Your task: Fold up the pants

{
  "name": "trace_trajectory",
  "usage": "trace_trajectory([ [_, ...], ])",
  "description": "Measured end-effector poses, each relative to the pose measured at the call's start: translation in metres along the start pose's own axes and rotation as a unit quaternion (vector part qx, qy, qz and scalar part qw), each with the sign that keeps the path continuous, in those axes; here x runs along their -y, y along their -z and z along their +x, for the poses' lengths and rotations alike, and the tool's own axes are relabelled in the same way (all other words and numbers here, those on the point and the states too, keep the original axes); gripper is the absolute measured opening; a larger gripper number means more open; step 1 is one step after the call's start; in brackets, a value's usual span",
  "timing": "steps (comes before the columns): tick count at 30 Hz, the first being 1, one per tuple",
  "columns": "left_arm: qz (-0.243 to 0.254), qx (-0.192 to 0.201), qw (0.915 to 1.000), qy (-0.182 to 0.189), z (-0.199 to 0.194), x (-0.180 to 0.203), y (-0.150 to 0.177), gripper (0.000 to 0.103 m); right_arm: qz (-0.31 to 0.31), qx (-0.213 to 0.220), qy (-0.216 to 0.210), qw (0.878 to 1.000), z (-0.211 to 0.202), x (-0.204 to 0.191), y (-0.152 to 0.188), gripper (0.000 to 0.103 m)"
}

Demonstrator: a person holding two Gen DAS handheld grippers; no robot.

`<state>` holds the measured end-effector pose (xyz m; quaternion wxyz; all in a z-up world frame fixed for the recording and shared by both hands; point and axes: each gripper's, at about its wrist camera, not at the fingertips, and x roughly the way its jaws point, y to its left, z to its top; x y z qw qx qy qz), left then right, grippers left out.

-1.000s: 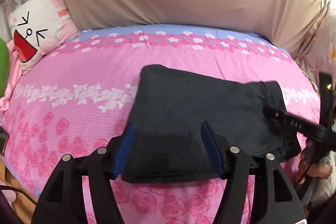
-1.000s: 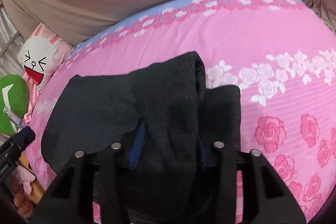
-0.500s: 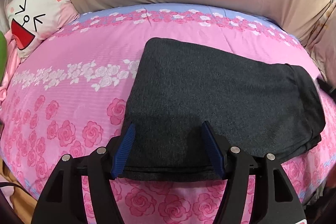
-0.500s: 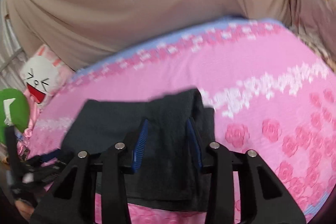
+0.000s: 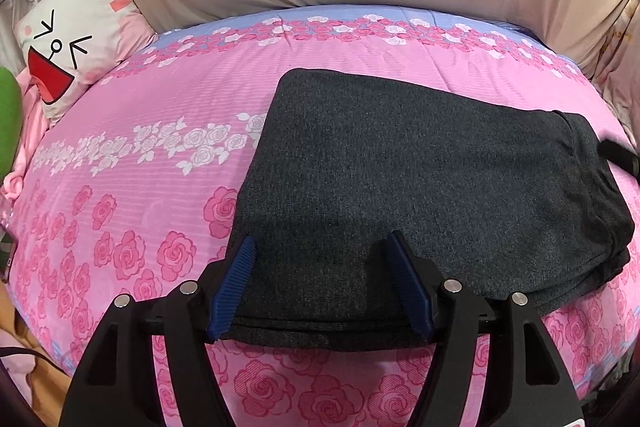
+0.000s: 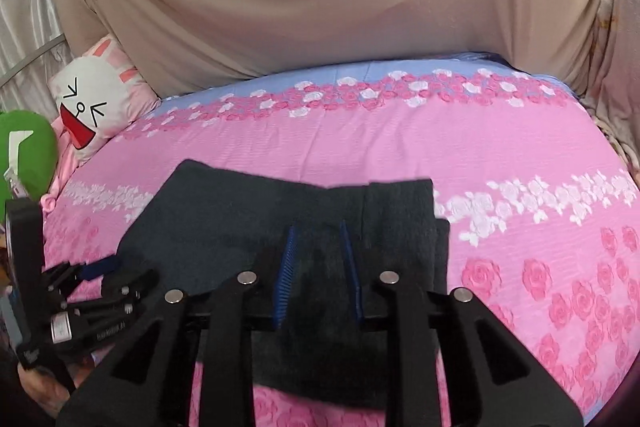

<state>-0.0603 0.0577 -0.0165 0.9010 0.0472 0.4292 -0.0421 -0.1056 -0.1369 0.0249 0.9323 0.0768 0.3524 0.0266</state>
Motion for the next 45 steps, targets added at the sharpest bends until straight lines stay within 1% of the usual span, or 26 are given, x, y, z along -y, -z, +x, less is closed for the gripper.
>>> trace_trajectory([
  [2,-0.001,-0.001,1.0,0.0,0.0,0.001,0.0,0.067,0.007,-0.031,0.014,0.999,0.016,0.011,0.016,0.023],
  [3,-0.002,-0.001,1.0,0.001,0.0,0.001,0.0,0.067,0.021,-0.031,0.003,0.999,0.017,0.017,0.025,0.022],
  [7,0.002,-0.001,1.0,-0.005,0.0,0.003,0.001,0.068,0.035,-0.004,-0.015,0.999,-0.014,0.019,0.025,0.023],
  [10,-0.005,-0.001,1.0,0.0,0.002,-0.001,0.002,0.071,0.018,-0.025,-0.01,0.999,-0.002,0.022,0.039,0.025],
  [11,-0.008,-0.001,1.0,0.003,0.003,-0.003,0.002,0.072,0.013,-0.011,-0.014,1.0,-0.003,0.024,0.043,0.025],
  [13,-0.014,-0.003,0.9998,0.011,0.002,-0.007,0.002,0.073,0.017,-0.012,-0.016,1.0,-0.011,0.022,0.041,0.025],
  [16,-0.044,0.005,0.998,0.045,-0.014,-0.02,0.003,0.072,0.029,0.003,-0.02,0.999,-0.032,0.024,0.039,0.026],
  [17,-0.058,0.008,0.9961,0.066,-0.02,-0.028,0.003,0.074,0.032,0.008,-0.009,0.999,-0.04,0.029,0.04,0.028],
  [19,-0.095,0.004,0.9901,0.104,-0.028,-0.046,0.005,0.082,0.045,0.008,0.0,0.999,-0.044,0.041,0.042,0.041],
  [20,-0.111,0.0,0.9874,0.112,-0.028,-0.054,0.005,0.086,0.052,0.006,0.002,0.999,-0.044,0.045,0.044,0.043],
  [22,-0.146,-0.017,0.9813,0.124,-0.019,-0.071,0.006,0.086,0.083,-0.011,-0.01,0.996,-0.036,0.059,0.049,0.055],
  [24,-0.171,-0.039,0.9766,0.124,-0.006,-0.08,0.008,0.086,0.114,-0.029,-0.024,0.993,-0.026,0.067,0.054,0.063],
  [25,-0.19,-0.052,0.971,0.135,0.002,-0.085,0.01,0.086,0.129,-0.034,-0.039,0.99,-0.022,0.07,0.056,0.066],
  [27,-0.217,-0.054,0.9607,0.164,0.01,-0.093,0.014,0.086,0.145,-0.045,-0.065,0.986,-0.015,0.071,0.061,0.067],
  [29,-0.22,-0.048,0.9597,0.168,0.01,-0.094,0.015,0.086,0.155,-0.045,-0.076,0.984,-0.01,0.07,0.063,0.068],
  [31,-0.21,-0.046,0.9603,0.178,0.013,-0.09,0.012,0.076,0.164,-0.042,-0.088,0.982,-0.008,0.069,0.062,0.07],
  [32,-0.202,-0.05,0.9612,0.181,0.016,-0.086,0.009,0.061,0.175,-0.042,-0.097,0.979,-0.005,0.069,0.06,0.072],
  [33,-0.193,-0.05,0.9631,0.181,0.018,-0.082,0.006,0.05,0.183,-0.04,-0.107,0.977,-0.003,0.069,0.058,0.079],
  [34,-0.189,-0.055,0.9615,0.191,0.02,-0.078,0.004,0.027,0.187,-0.038,-0.112,0.975,0.0,0.068,0.056,0.083],
  [35,-0.19,-0.055,0.962,0.189,0.022,-0.077,0.002,0.013,0.184,-0.036,-0.109,0.976,0.002,0.067,0.054,0.082],
  [36,-0.186,-0.053,0.9635,0.185,0.02,-0.074,-0.002,0.009,0.169,-0.039,-0.095,0.98,0.004,0.061,0.052,0.057],
  [37,-0.184,-0.052,0.9638,0.185,0.018,-0.074,-0.003,0.008,0.16,-0.04,-0.096,0.982,0.003,0.057,0.049,0.039],
  [39,-0.178,-0.036,0.965,0.189,0.002,-0.076,-0.006,0.007,0.148,-0.026,-0.101,0.983,-0.01,0.051,0.044,0.034],
  [42,-0.173,-0.035,0.9619,0.209,-0.024,-0.083,-0.007,0.007,0.134,-0.019,-0.123,0.983,-0.038,0.044,0.04,0.033],
  [44,-0.16,-0.047,0.9668,0.193,-0.035,-0.084,-0.001,0.009,0.112,-0.03,-0.118,0.986,-0.047,0.04,0.046,0.036],
  [45,-0.15,-0.061,0.9713,0.174,-0.034,-0.082,0.006,0.014,0.097,-0.041,-0.099,0.989,-0.047,0.037,0.052,0.044],
])
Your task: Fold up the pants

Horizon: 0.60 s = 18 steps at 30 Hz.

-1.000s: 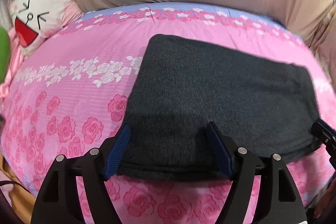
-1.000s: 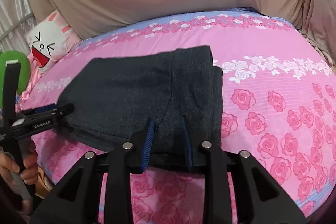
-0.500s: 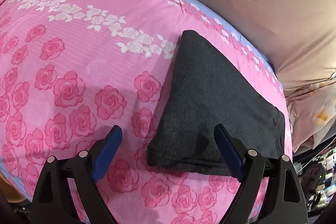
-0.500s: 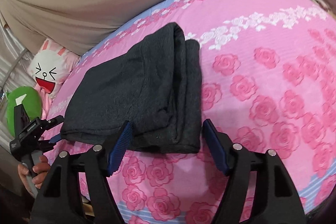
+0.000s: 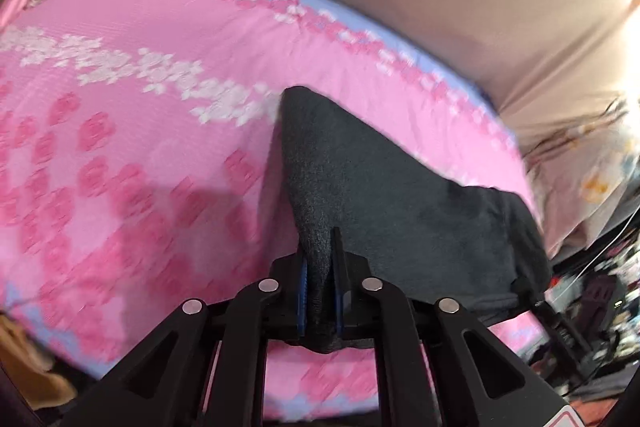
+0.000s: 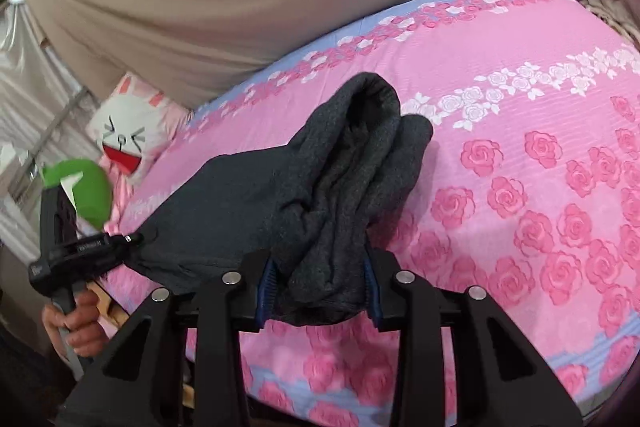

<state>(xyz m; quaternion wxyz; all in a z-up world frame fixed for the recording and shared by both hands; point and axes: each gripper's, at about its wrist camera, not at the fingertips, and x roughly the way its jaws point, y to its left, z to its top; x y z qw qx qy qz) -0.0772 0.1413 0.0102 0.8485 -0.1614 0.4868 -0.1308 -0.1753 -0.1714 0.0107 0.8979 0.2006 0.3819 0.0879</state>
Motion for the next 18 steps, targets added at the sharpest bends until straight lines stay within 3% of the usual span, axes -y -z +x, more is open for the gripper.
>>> trace_trajectory([
  [1,0.003,-0.01,0.9998,-0.016,0.005,0.0,0.004,0.015,-0.006,-0.007,0.026,1.0,0.004,0.001,0.007,0.054],
  [2,0.006,-0.024,0.9991,-0.035,0.012,-0.002,0.01,0.029,-0.002,-0.012,0.046,0.999,0.008,0.004,0.014,0.059],
  [3,0.005,-0.032,0.9984,-0.047,0.019,-0.002,0.013,0.036,0.005,-0.015,0.052,0.999,0.012,0.01,0.019,0.065],
  [6,-0.009,-0.015,0.9974,-0.07,0.023,-0.003,0.019,0.057,0.051,-0.013,0.014,0.999,0.012,0.021,0.021,0.066],
  [7,-0.01,-0.013,0.9979,-0.063,0.022,-0.004,0.019,0.065,0.058,-0.012,0.002,0.998,0.012,0.023,0.019,0.066],
  [8,-0.011,-0.018,0.9988,-0.044,0.024,-0.005,0.018,0.079,0.064,-0.014,-0.007,0.998,0.015,0.023,0.018,0.067],
  [10,-0.024,-0.042,0.9986,0.02,0.035,-0.007,0.014,0.082,0.071,-0.018,-0.016,0.997,0.022,0.027,0.016,0.073],
  [11,-0.026,-0.039,0.9986,0.022,0.038,-0.008,0.013,0.086,0.078,-0.015,-0.023,0.997,0.024,0.029,0.016,0.074],
  [13,-0.016,-0.019,0.9995,0.02,0.042,-0.007,0.01,0.087,0.083,-0.01,-0.033,0.996,0.026,0.028,0.014,0.081],
  [18,0.022,-0.014,0.9995,-0.018,0.055,0.012,0.006,0.086,0.075,-0.002,-0.034,0.997,0.038,0.022,0.005,0.083],
])
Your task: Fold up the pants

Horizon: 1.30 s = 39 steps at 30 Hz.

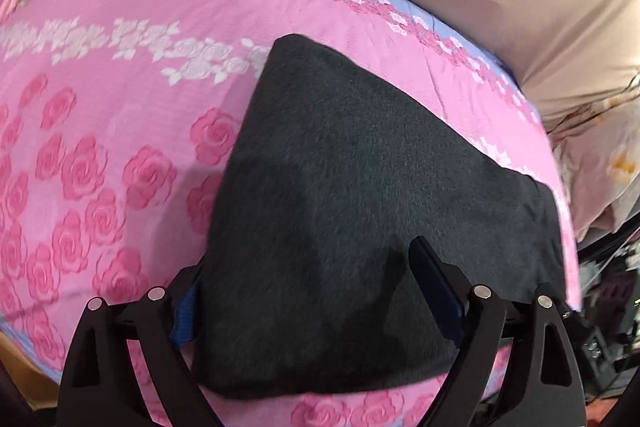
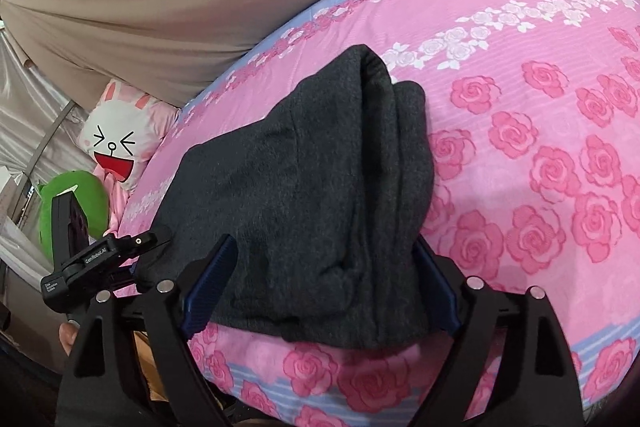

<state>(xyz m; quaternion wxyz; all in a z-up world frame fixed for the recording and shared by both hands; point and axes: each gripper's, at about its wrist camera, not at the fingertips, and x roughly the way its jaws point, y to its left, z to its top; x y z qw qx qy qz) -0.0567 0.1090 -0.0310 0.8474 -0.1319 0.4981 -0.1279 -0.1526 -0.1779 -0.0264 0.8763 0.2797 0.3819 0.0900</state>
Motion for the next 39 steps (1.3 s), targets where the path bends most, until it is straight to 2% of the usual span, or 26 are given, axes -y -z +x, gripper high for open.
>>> trace_trajectory([
  [1,0.008,0.002,0.9999,-0.008,0.003,0.004,-0.001,0.083,-0.004,0.003,0.002,1.0,0.003,-0.001,-0.002,0.079],
  [3,0.023,0.007,0.999,-0.037,0.006,0.013,-0.002,0.06,-0.01,0.007,0.022,1.0,0.009,-0.003,-0.003,0.058],
  [4,0.032,0.008,0.9985,-0.043,0.007,0.016,-0.002,0.055,-0.012,0.007,0.027,1.0,0.01,-0.004,-0.004,0.048],
  [6,0.036,0.008,0.9981,-0.048,0.008,0.02,-0.003,0.039,-0.013,0.006,0.025,1.0,0.011,-0.005,-0.005,0.041],
  [8,0.042,0.016,0.9974,-0.056,0.004,0.02,-0.002,0.026,-0.018,0.006,0.028,0.999,0.011,-0.008,-0.005,0.04],
  [9,0.042,0.018,0.9974,-0.056,0.002,0.02,-0.002,0.023,-0.016,0.007,0.026,1.0,0.009,-0.008,-0.005,0.038],
  [13,0.05,0.026,0.9968,-0.056,-0.007,0.024,-0.001,0.02,-0.027,0.012,0.016,0.999,-0.003,-0.014,-0.004,0.032],
  [20,0.072,0.02,0.9949,-0.068,-0.024,0.032,0.015,0.02,-0.029,0.002,0.012,1.0,-0.021,-0.016,0.01,0.032],
  [22,0.069,0.012,0.9944,-0.08,-0.019,0.031,0.018,0.024,-0.023,-0.006,0.021,0.999,-0.016,-0.009,0.015,0.035],
  [24,0.058,0.004,0.9945,-0.087,-0.01,0.026,0.02,0.034,-0.013,-0.011,0.021,1.0,-0.01,-0.001,0.017,0.041],
  [29,0.038,0.011,0.9964,-0.075,-0.002,0.018,0.022,0.048,-0.01,0.001,0.01,1.0,-0.01,0.002,0.019,0.042],
  [31,0.021,0.02,0.9981,-0.054,-0.001,0.012,0.021,0.048,-0.01,0.004,0.01,1.0,-0.01,0.002,0.02,0.044],
  [32,0.018,0.02,0.9983,-0.051,-0.001,0.012,0.02,0.048,-0.009,0.005,0.008,1.0,-0.01,0.002,0.02,0.044],
  [35,0.006,0.022,0.9995,-0.023,-0.005,0.008,0.022,0.023,-0.013,0.01,0.01,1.0,-0.011,0.001,0.022,0.044],
  [37,0.004,0.027,0.9996,-0.011,-0.012,0.007,0.022,0.019,-0.02,0.012,0.009,1.0,-0.012,-0.003,0.024,0.035],
  [39,0.007,0.036,0.9993,-0.008,-0.02,0.01,0.024,0.018,-0.032,0.019,0.01,0.999,-0.019,-0.009,0.027,0.031],
])
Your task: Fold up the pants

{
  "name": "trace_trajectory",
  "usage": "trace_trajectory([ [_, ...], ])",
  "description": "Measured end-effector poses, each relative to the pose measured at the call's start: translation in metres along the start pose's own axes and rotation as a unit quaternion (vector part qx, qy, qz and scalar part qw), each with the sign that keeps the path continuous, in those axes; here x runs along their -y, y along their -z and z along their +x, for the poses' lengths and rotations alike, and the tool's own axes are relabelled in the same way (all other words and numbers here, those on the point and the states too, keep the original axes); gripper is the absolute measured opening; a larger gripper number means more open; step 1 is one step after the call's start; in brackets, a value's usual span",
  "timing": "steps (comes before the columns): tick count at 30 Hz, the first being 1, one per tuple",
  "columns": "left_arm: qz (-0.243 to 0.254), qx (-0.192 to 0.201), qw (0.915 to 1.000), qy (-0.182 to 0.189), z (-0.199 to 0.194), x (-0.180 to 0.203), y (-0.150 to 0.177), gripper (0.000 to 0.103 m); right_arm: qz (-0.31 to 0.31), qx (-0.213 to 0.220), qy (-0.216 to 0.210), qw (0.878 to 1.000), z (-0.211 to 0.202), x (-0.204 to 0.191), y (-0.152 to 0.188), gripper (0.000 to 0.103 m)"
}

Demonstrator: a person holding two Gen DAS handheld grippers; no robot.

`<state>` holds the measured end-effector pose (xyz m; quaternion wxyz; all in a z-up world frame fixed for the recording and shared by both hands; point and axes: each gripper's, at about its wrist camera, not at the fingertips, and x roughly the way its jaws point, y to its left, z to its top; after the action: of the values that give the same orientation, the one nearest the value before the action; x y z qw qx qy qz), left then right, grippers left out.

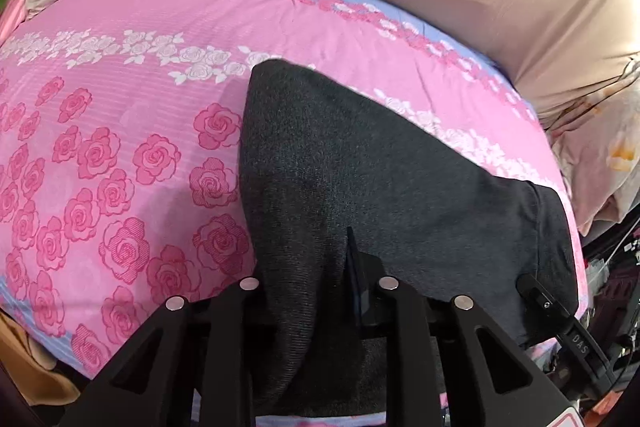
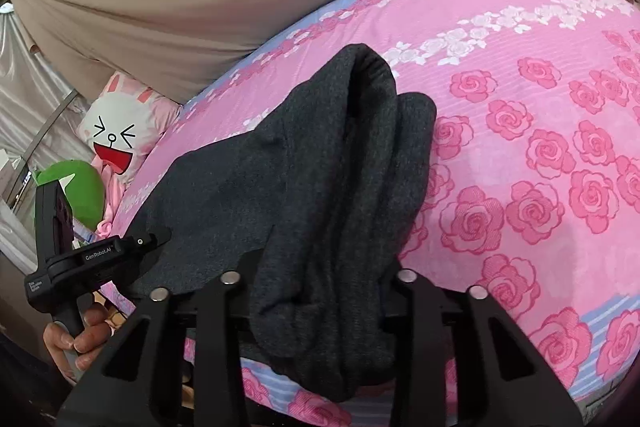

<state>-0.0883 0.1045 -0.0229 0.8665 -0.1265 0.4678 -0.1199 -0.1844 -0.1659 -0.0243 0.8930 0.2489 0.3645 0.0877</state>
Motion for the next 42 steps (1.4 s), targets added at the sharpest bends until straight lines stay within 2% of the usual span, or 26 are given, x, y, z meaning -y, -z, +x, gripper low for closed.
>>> trace_trajectory([
  [6,0.021,0.029,0.9991,0.021,-0.045,0.012,0.006,0.016,-0.017,0.014,-0.01,1.0,-0.03,-0.013,0.008,0.03],
  [8,0.034,0.043,0.9983,0.019,-0.061,0.019,0.007,0.011,-0.026,0.022,-0.014,0.999,-0.042,-0.021,0.01,0.03],
  [11,0.061,0.058,0.9963,0.015,-0.086,0.034,0.011,0.01,-0.041,0.038,-0.02,0.998,-0.06,-0.032,0.01,0.03],
  [20,0.125,0.129,0.9837,-0.002,-0.145,0.072,0.007,0.01,-0.073,0.098,-0.034,0.992,-0.103,-0.06,-0.011,0.029],
  [33,0.147,0.209,0.9667,0.005,-0.192,0.095,-0.049,0.01,-0.11,0.186,-0.047,0.975,-0.136,-0.098,-0.08,0.029],
  [42,0.171,0.274,0.9463,0.01,-0.217,0.114,-0.098,0.01,-0.132,0.248,-0.055,0.958,-0.148,-0.118,-0.137,0.029],
])
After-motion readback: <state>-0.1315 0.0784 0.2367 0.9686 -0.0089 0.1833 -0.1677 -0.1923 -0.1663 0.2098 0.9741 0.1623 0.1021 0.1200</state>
